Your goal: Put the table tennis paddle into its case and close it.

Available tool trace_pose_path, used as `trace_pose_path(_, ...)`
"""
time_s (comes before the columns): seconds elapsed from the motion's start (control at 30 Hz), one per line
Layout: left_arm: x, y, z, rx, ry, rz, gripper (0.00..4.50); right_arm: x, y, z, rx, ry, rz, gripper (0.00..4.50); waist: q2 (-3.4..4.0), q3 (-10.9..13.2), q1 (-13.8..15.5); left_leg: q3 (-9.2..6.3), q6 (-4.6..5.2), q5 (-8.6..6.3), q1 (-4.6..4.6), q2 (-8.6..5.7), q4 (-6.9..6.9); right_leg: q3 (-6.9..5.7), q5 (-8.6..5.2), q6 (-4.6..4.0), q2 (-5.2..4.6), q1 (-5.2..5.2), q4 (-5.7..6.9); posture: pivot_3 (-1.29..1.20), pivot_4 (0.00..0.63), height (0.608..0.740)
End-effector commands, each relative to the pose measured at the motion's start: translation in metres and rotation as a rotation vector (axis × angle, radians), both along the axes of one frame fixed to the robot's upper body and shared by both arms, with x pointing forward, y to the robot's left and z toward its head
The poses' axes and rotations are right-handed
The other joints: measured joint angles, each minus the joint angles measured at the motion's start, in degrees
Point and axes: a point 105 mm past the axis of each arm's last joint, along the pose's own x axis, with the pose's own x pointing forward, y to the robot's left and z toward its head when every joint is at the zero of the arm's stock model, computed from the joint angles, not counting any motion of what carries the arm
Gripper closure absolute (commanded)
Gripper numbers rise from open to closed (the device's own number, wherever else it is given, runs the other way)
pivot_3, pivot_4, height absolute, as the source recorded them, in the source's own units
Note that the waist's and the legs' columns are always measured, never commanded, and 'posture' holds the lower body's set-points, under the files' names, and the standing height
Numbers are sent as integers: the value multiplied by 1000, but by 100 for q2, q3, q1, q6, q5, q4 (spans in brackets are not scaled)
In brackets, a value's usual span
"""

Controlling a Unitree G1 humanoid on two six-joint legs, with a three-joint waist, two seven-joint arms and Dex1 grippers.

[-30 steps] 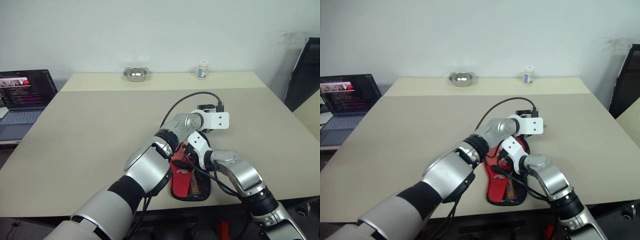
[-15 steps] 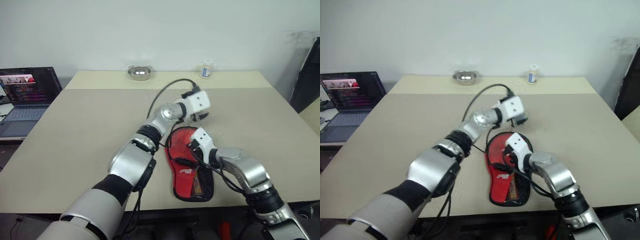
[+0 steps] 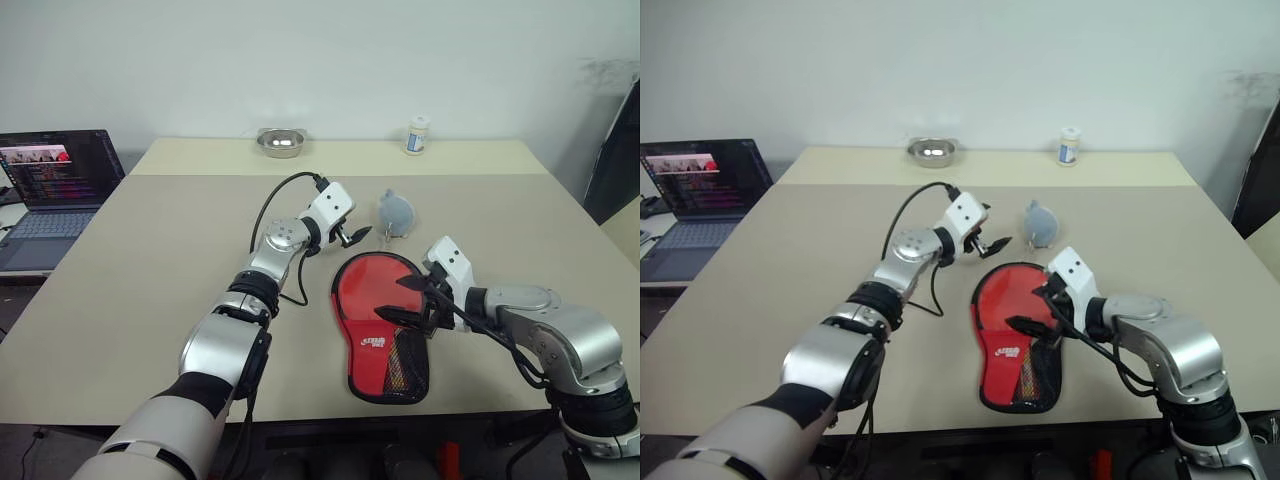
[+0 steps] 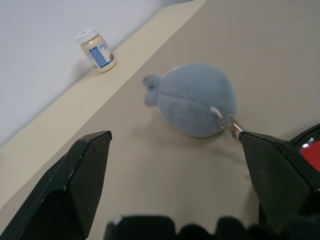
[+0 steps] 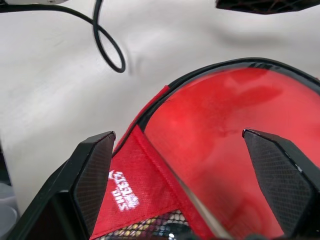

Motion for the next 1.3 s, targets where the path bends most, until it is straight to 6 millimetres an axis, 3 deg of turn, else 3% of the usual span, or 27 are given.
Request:
trace_pose_path(0.03, 5, -13, 12, 13, -32, 41, 50, -2, 3, 10, 10, -58, 12, 0, 0, 0, 1, 0, 0, 0, -1, -1, 0, 0, 0, 1, 0, 0, -1, 0, 150, 740)
trace_pose_path(0.33, 10, -30, -3, 149, -16, 125, 50, -3, 10, -1, -4, -67, -9, 0, -3, 2, -1, -2, 0, 0, -4, -3, -1, -2, 0, 2, 0, -1, -4, 0, 150, 740)
trace_pose_path(0.57, 16, -36, 0, 163, -36, 235, 50, -7, 15, -3, 7, -72, -27, 0, -4, 3, -7, -1, 0, 0, -4, -1, -1, -1, 0, 2, 2, -2, -3, 0, 150, 740)
trace_pose_path(0.83, 11, -40, 1, 85, 9, 158, 50, 6, -10, 6, 16, -141, -152, 0, -4, 3, -10, 1, 0, 0, -3, -2, -2, 0, 0, 2, 1, -2, -3, 0, 150, 740)
trace_pose_path(1.0, 6, -16, 8, -56, 88, 16, 50, 25, -26, 22, 96, -175, -201, 0, -2, 5, -40, 7, 0, 0, 4, 2, -3, 0, 0, 1, 4, -2, 0, 0, 150, 740)
trace_pose_path(1.17, -5, 39, 24, -171, 140, -118, 50, 67, -48, 22, 108, -170, -242, 0, 6, 12, -71, 19, 0, 0, 15, 8, -3, 2, 0, -1, 15, -4, 11, 0, 150, 740)
trace_pose_path(1.3, -19, 69, 39, -204, 131, -215, 50, 92, -53, 17, 85, -162, -228, 0, 7, 14, -37, 10, 0, 0, 5, 10, -4, 6, 0, -2, 17, -7, 8, 0, 150, 740)
